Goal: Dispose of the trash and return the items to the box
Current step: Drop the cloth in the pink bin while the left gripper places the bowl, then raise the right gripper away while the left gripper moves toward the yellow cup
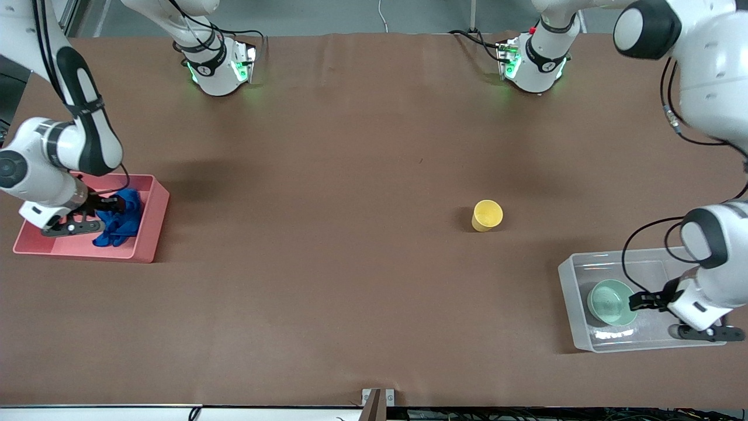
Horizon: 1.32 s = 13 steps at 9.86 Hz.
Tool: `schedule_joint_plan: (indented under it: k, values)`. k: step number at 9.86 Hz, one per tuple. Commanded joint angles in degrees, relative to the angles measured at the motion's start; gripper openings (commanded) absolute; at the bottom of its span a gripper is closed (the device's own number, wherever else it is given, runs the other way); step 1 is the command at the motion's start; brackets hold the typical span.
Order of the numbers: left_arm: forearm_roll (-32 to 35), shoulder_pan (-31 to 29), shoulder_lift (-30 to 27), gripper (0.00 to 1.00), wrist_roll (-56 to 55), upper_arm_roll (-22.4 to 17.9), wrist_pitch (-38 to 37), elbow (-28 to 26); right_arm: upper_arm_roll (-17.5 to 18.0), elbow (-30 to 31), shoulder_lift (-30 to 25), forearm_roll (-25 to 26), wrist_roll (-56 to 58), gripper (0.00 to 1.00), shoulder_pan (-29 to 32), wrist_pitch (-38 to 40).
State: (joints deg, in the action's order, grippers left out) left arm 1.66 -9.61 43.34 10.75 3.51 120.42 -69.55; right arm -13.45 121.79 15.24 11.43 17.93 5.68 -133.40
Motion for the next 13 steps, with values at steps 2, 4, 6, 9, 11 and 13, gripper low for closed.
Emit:
schedule_joint_plan:
  k: [2, 4, 6, 9, 11, 13]
  values:
    - [1.1, 1.3, -19.5, 1.00, -0.2, 2.3, -7.5, -14.5, 10.5, -4.7, -12.8, -0.4, -24.1, 1.00, 0.0, 13.0]
    - [0.4, 1.1, -31.5, 1.00, -0.8, 5.3, -6.5, -29.1, 12.5, -13.4, -15.7, -8.3, -27.7, 1.00, 0.0, 23.7]
    - [-1.3, 1.0, -39.8, 1.00, -0.8, 6.4, -1.2, -42.4, 12.3, -25.7, -15.5, -10.2, -27.3, 1.00, 0.1, 37.4]
    - [-3.7, 1.2, -41.1, 1.00, -4.7, 12.3, 6.7, -52.4, 12.0, -38.9, -15.2, -10.3, -27.0, 1.00, 0.9, 48.5]
    - [-3.7, 1.3, -39.3, 1.00, -8.9, 15.8, 13.5, -57.6, 12.0, -40.3, -14.8, -10.1, -25.2, 1.00, 0.9, 49.0]
    - [-3.7, 1.4, -35.4, 1.00, -11.4, 18.5, 18.6, -59.1, 12.1, -38.5, -15.0, -10.2, -17.9, 1.00, 0.9, 50.8]
